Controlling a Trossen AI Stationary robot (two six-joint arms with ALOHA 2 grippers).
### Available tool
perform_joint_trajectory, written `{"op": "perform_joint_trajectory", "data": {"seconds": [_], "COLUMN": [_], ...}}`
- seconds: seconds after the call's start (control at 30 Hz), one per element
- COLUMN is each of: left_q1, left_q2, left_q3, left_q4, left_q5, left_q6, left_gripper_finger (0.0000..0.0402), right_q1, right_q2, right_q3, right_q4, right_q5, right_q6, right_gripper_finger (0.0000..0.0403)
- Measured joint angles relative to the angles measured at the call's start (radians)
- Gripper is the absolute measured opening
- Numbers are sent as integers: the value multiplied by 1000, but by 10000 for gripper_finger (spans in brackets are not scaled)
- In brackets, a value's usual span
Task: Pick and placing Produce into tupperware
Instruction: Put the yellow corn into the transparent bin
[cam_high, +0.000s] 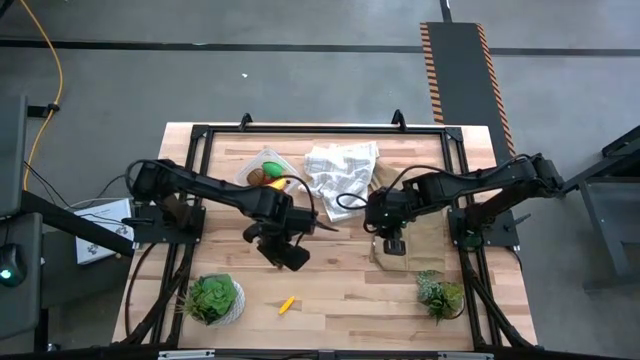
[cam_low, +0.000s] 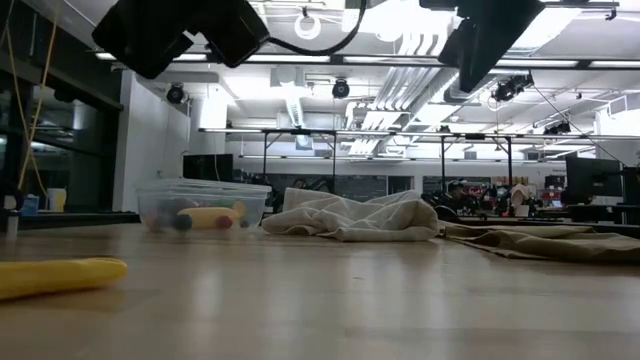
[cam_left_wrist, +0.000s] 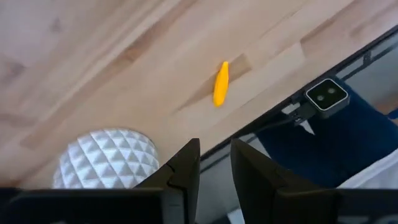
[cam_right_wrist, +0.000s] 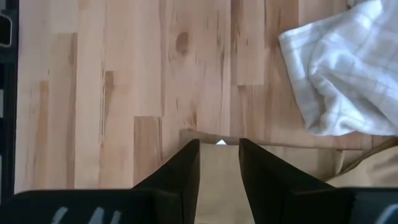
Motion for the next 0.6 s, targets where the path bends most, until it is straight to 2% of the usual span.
{"op": "perform_joint_trajectory", "data": {"seconds": [0.17, 0.6], "left_q1": [-13, -74], "left_q2": [58, 144], "left_q3": [0, -3], "left_q4": [47, 190], "left_q5": [56, 76], "left_q6": [-91, -335], "left_gripper_finger": [78, 78], "right_q1": [0, 1], "right_q2": [0, 0], "right_q3": [0, 0], "right_q4": [-23, -106], "right_q5": [-19, -20], "right_q6": [-54, -201], "right_gripper_finger": [103, 103]}}
